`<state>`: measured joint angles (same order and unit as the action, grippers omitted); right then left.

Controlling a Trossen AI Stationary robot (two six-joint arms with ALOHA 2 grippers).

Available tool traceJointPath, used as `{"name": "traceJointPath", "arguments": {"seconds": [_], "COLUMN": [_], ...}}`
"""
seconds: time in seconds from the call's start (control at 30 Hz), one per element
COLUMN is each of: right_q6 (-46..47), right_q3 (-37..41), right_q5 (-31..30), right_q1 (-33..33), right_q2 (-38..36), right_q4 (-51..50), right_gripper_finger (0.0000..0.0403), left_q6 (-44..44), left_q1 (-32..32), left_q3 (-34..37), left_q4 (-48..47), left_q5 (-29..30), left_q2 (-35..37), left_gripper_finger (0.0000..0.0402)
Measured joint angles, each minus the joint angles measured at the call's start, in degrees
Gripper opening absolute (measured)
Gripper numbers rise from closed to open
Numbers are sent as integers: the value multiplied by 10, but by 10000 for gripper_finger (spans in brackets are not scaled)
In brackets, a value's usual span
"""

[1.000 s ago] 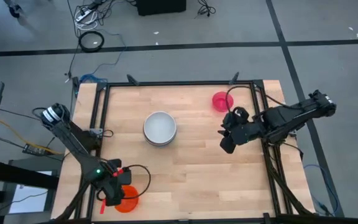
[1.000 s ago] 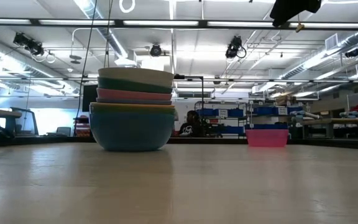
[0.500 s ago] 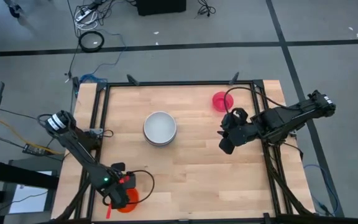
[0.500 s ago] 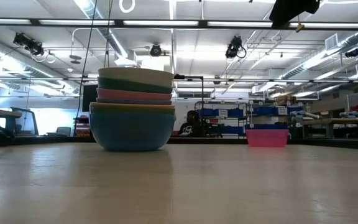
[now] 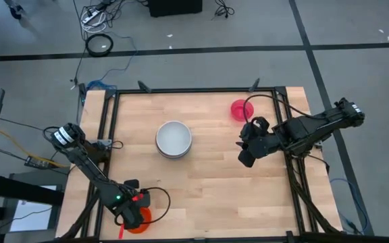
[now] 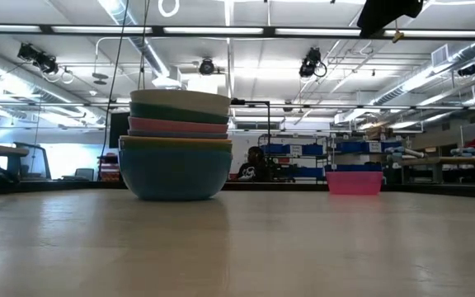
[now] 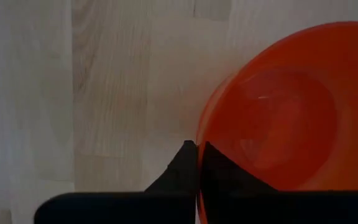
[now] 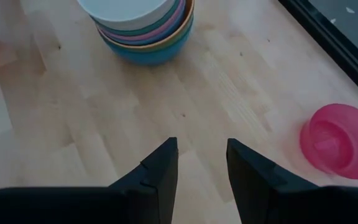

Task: Nest bowls inside each other
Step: Stack the orange bowl into the white bowl

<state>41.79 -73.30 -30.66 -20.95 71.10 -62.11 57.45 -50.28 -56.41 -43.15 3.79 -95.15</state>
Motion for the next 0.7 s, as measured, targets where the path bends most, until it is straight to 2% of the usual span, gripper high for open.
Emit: {"name": "traceJointPath", "arguments": {"seconds": [0.13, 0.23, 0.4, 0.6, 0.7], "right_q6": [0, 0, -1, -6, -10], "right_q3": [0, 0, 0, 0, 0], "right_q5": [0, -2, -25, -32, -34], "right_q1": [0, 1, 1, 8, 14], "right_q2": [0, 0, 0, 0, 0], "right_q4": [0, 0, -2, -2, -2], "right_gripper_finger": [124, 124, 124, 124, 124], "left_q6": [-1, -4, -6, -86, -164], "left_q1": [1, 2, 20, 86, 147], "left_q3": [-10, -38, -127, -238, -276], "left_q4": [-10, -74, -247, -330, -333], "left_q5": [3, 44, 209, 448, 485], "left_q2": [0, 16, 58, 100, 112], "left_gripper_finger": [7, 5, 4, 2, 2]}}
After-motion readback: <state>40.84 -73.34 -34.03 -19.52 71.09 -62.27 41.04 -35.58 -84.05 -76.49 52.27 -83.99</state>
